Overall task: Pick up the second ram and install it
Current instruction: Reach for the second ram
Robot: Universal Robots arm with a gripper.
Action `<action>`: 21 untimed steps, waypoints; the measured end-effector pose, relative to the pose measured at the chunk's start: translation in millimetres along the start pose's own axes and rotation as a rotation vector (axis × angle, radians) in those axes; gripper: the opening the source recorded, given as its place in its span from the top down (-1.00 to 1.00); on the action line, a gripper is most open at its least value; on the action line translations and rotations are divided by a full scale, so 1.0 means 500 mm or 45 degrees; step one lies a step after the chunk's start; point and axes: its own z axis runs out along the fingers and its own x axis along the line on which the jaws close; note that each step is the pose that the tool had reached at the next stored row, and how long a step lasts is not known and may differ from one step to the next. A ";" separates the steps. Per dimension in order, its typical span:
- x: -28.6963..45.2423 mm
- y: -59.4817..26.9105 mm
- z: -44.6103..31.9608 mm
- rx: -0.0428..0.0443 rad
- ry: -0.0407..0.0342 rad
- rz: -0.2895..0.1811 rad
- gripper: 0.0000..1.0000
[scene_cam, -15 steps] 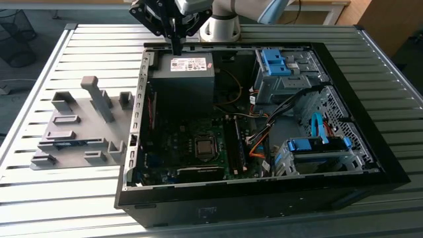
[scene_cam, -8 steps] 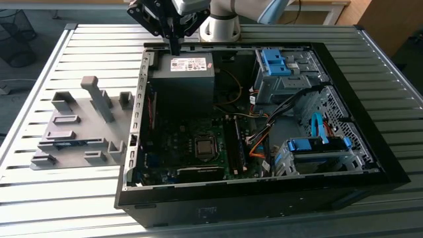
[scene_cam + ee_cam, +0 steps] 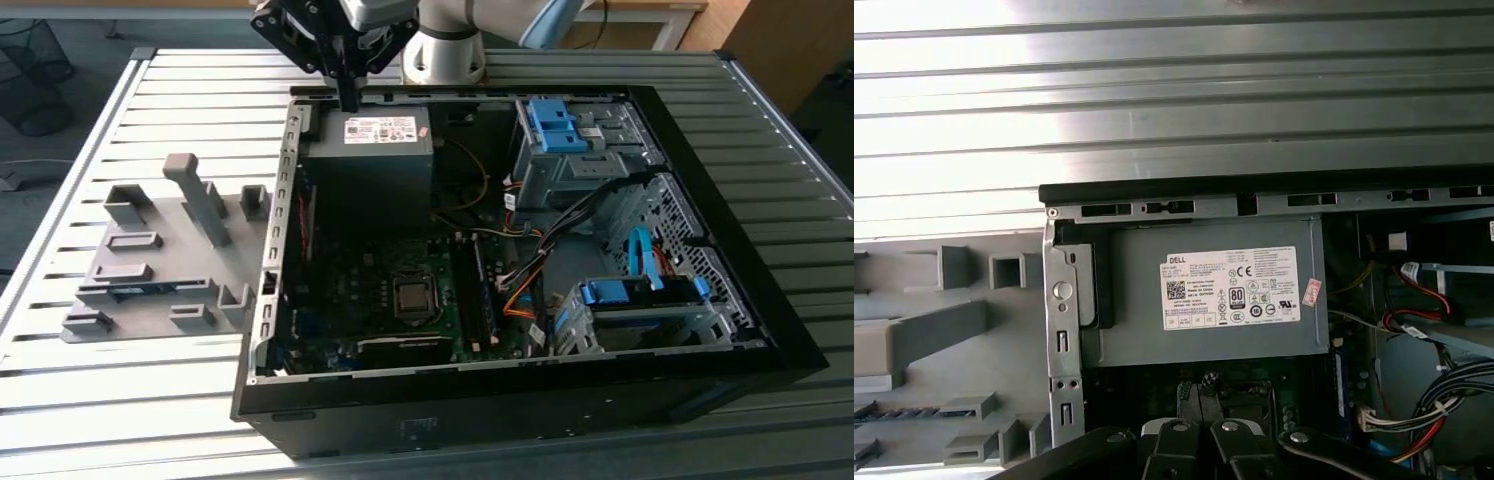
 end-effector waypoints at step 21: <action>0.022 -0.002 0.000 0.000 0.0000 0.000 0.79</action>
